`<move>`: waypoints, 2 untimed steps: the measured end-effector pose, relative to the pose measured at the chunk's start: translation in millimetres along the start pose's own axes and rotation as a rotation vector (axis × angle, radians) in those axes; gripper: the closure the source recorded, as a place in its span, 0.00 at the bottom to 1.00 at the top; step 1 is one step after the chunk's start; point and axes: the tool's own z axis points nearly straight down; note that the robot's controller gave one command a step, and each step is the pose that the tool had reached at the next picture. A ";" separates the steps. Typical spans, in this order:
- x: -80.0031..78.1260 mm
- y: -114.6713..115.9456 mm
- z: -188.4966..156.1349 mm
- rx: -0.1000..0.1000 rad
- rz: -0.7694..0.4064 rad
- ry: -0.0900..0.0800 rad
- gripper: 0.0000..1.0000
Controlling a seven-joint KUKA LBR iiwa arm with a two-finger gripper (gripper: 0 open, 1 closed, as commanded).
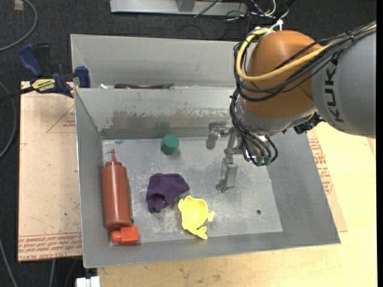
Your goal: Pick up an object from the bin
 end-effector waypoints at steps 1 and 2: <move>0.0 0.0 0.0 0.000 0.000 0.000 0.00; 13.6 -1.8 33.0 0.000 -0.035 -0.010 0.00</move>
Offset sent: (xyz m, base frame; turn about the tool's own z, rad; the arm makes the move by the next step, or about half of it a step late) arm -0.0564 -0.0095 -0.1309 -0.1230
